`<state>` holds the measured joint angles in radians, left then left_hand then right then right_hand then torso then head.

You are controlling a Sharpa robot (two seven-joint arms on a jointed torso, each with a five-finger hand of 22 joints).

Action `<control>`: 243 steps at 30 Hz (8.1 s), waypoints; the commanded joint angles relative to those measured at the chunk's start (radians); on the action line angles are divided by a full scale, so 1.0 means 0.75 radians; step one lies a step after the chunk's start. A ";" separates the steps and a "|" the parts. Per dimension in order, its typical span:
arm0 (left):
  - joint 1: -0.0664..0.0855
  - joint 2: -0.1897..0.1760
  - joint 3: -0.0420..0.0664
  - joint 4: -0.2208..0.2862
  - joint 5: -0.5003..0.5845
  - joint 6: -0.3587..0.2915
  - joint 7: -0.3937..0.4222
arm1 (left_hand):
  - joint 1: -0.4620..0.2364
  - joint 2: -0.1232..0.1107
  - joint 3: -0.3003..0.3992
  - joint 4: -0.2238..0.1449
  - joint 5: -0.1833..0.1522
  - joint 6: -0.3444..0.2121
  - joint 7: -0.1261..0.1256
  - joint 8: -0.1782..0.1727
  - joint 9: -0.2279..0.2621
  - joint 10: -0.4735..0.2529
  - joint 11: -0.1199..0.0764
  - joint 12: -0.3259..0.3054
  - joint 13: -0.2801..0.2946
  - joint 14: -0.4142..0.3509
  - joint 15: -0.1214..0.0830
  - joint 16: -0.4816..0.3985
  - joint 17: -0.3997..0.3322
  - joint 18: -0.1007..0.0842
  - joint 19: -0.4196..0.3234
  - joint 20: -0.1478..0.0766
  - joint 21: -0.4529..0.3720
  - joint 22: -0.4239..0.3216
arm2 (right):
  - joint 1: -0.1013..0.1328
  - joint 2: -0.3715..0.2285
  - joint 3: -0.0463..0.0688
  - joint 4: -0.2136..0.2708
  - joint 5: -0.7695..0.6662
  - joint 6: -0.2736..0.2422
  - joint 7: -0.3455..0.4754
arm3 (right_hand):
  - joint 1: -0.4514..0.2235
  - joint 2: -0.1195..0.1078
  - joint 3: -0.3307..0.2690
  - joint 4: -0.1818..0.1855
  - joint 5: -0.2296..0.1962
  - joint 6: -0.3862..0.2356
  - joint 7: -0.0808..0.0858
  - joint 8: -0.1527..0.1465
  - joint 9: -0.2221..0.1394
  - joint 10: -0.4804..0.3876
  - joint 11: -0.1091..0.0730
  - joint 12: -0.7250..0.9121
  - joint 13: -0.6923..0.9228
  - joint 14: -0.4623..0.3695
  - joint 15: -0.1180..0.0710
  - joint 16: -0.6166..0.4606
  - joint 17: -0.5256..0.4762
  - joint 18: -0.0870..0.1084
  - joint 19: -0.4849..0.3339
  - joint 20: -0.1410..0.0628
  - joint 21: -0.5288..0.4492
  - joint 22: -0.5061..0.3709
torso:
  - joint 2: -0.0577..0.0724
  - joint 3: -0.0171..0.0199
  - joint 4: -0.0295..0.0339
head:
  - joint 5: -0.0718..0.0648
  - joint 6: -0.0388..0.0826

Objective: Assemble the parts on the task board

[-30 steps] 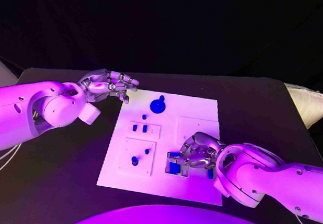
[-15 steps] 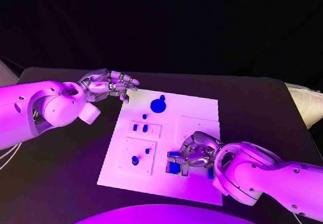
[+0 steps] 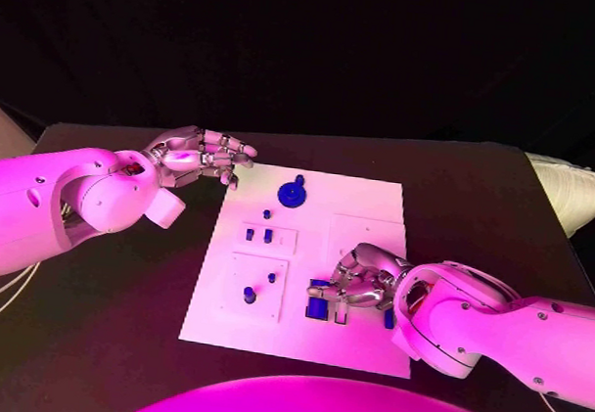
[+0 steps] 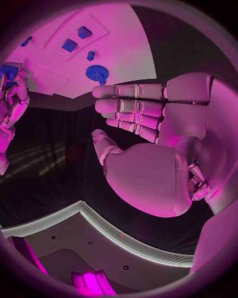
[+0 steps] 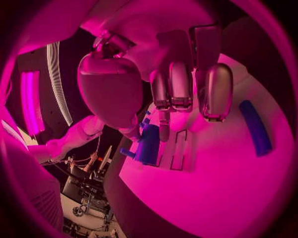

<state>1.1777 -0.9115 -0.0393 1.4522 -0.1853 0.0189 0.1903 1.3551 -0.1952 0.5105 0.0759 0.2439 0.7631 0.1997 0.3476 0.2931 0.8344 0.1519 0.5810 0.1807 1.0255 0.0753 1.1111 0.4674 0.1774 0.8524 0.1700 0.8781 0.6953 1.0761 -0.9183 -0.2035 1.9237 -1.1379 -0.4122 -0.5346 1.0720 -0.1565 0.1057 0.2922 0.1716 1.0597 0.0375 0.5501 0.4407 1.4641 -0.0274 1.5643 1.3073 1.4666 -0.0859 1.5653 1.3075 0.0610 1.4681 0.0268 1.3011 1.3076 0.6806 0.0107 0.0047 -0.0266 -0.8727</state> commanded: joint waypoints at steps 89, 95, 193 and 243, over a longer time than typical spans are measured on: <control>-0.004 0.025 -0.003 -0.007 -0.003 -0.003 0.047 | 0.004 0.010 -0.001 0.006 -0.002 -0.014 0.031 0.019 -0.001 -0.013 0.002 0.018 0.002 -0.011 0.004 0.007 0.002 0.008 0.000 0.007 -0.013 -0.004 | -0.008 -0.477 -0.020 0.039 -0.292 0.168 0.193 | 0.257 0.016 -0.205 0.002 0.094 -0.051 0.053 -0.127 -0.111 0.081 0.042 -0.102 0.287 0.124 0.036 -0.023 0.290 0.023 -0.038 0.032 -0.189 0.092 | -0.002 0.0002 -0.0014 | -0.082 0.020; -0.004 0.024 -0.003 -0.006 -0.003 -0.002 0.047 | 0.004 0.010 -0.001 0.006 -0.002 -0.014 0.031 0.019 -0.001 -0.013 0.002 0.018 0.002 -0.011 0.004 0.007 0.002 0.008 0.000 0.007 -0.013 -0.004 | -0.038 -0.446 -0.021 0.036 -0.348 0.120 0.151 | 0.234 0.019 -0.248 0.003 0.084 -0.052 0.051 -0.124 -0.109 0.082 0.040 -0.101 0.287 0.125 0.035 -0.022 0.293 0.022 -0.035 0.030 -0.186 0.095 | -0.002 0.0000 -0.0010 | -0.082 0.017; -0.004 0.013 -0.004 -0.007 -0.004 0.016 0.019 | 0.004 0.009 -0.001 0.007 -0.002 -0.015 0.031 0.024 -0.002 -0.014 0.002 0.022 0.002 -0.012 0.004 0.007 0.001 0.008 0.000 0.007 -0.014 -0.005 | -0.018 -0.343 -0.028 0.113 -0.031 0.052 0.106 | 0.430 -0.116 0.452 -0.072 0.304 -0.047 0.050 -0.128 -0.117 0.084 0.036 -0.098 0.293 0.136 0.030 0.002 0.341 0.012 -0.010 0.022 -0.167 0.171 | -0.002 -0.0007 0.0001 | -0.065 0.000; -0.004 0.016 -0.004 -0.006 -0.004 0.027 0.009 | 0.004 0.010 -0.001 0.011 -0.002 -0.022 0.033 0.033 -0.003 -0.021 0.003 0.030 0.001 -0.013 0.005 0.009 0.001 0.008 0.001 0.008 -0.016 -0.006 | -0.010 -0.111 -0.028 0.038 0.240 -0.009 -0.038 | 0.127 -0.090 0.376 -0.006 0.137 -0.037 0.037 -0.085 -0.089 0.108 0.027 -0.058 0.315 0.138 0.022 0.005 0.347 0.010 0.002 0.016 -0.163 0.183 | -0.002 0.0008 -0.0005 | -0.056 0.000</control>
<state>1.1747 -0.9011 -0.0424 1.4461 -0.1860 0.0190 0.1916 1.3550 -0.1952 0.5105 0.0759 0.2439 0.7522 0.1961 0.3672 0.2921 0.8238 0.1554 0.5985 0.1807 1.0221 0.0788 1.1111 0.4673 0.1774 0.8524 0.1700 0.8696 0.6918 1.0698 -1.0032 -0.2242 1.9526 -0.9390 -0.4151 -0.5613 1.1747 -0.2222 0.3931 0.2868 0.2802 1.0284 0.0689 0.4803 0.3721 1.4677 -0.0026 1.5169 1.3078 1.4683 -0.0629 1.5635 1.3080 0.0768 1.4595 0.0428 1.1753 1.3076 0.6788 0.0112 0.0040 -0.0683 -0.8728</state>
